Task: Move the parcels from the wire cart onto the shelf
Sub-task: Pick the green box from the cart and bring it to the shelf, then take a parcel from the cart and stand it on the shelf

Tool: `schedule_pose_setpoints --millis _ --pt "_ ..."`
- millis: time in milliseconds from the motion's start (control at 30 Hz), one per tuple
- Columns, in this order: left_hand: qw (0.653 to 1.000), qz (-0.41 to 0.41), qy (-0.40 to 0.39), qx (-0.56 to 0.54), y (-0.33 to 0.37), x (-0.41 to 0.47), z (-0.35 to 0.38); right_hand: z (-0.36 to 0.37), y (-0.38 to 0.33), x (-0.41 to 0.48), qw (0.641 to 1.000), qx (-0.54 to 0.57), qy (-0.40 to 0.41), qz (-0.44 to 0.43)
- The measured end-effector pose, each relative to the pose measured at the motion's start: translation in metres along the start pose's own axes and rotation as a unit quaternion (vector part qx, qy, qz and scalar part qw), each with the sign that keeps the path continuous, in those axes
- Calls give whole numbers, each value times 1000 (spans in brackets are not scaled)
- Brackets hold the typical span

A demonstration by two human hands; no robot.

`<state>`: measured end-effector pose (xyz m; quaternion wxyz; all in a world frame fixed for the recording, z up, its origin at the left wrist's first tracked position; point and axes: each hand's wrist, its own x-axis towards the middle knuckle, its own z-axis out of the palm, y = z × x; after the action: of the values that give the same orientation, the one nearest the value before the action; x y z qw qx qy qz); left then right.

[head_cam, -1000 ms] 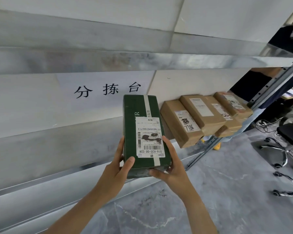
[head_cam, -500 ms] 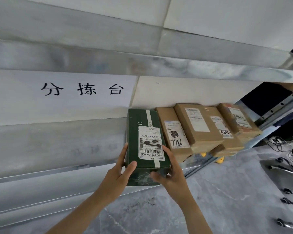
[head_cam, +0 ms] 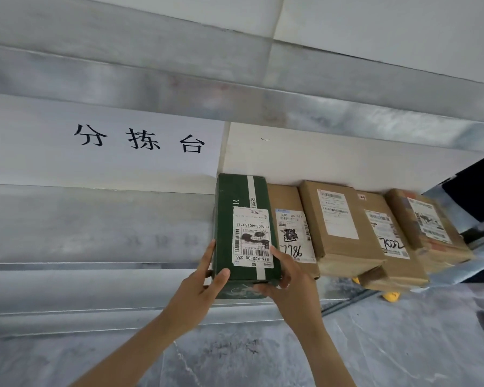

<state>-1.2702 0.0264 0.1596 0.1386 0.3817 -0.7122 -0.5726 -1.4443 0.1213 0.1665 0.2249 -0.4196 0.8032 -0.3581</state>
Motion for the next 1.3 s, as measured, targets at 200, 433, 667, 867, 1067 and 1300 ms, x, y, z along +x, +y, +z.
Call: schedule_pose_setpoints --millis 200,433,667,867,1067,1300 --pt "1000 4 -10 -14 -6 5 0 2 3 2 1000 -19 13 21" --pt "999 -33 0 11 -3 4 -2 -11 -27 1 983 -181 -35 10" --pt "993 -39 71 89 8 -4 -27 -2 -59 17 969 -234 -39 -66" --pt "932 1 260 254 -3 -41 -79 28 -78 36 969 -168 -49 -177" --pt "816 -61 363 446 -31 -99 -136 81 -124 38 932 -188 -75 -300" --pt "735 -159 429 500 -75 -170 -193 167 -192 19 875 -218 -122 -416"
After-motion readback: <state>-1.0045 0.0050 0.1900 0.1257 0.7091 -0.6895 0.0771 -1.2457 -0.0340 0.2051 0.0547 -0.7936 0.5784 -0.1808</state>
